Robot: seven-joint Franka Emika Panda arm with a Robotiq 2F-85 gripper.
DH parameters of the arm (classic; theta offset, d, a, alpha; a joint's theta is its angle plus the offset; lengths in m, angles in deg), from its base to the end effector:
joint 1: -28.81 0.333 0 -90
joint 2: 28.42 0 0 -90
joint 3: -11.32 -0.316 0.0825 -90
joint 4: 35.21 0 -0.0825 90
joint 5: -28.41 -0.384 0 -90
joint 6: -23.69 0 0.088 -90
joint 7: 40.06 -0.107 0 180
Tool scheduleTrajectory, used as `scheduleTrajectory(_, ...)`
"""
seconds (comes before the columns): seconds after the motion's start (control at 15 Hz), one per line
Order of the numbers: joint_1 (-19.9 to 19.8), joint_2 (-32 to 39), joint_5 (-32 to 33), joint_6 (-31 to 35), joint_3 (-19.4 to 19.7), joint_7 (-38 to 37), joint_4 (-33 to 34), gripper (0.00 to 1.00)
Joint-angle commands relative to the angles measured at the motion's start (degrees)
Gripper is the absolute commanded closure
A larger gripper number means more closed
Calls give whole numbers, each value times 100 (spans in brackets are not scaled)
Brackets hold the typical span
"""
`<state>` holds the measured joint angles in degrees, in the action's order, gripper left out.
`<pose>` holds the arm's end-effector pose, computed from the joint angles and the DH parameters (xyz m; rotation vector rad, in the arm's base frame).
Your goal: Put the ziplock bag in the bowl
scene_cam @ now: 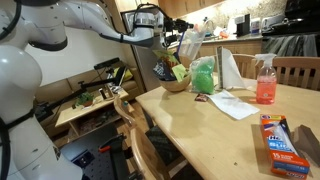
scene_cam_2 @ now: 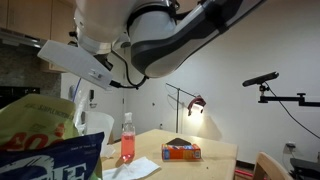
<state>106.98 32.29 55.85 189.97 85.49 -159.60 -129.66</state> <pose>0.6507 0.3260 0.3685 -2.2381 1.0337 -1.8583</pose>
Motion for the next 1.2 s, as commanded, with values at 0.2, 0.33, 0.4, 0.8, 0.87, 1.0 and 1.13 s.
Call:
scheduleTrajectory(0.2,-25,-193,-1324,1142,-176,827,-514,99)
scheduleTrajectory(0.33,-52,-259,-1761,1452,-344,1240,-570,99)
scheduleTrajectory(0.4,-11,98,-2042,1199,-164,1285,-418,95)
scheduleTrajectory(0.8,-12,79,-2250,1305,-263,1460,-438,95)
scheduleTrajectory(0.87,-12,77,-2250,1306,-263,1460,-438,95)
scheduleTrajectory(1.0,-235,-22,-2461,1935,-515,1452,-319,99)
scheduleTrajectory(1.13,-357,-45,-2969,2580,-740,1888,-140,99)
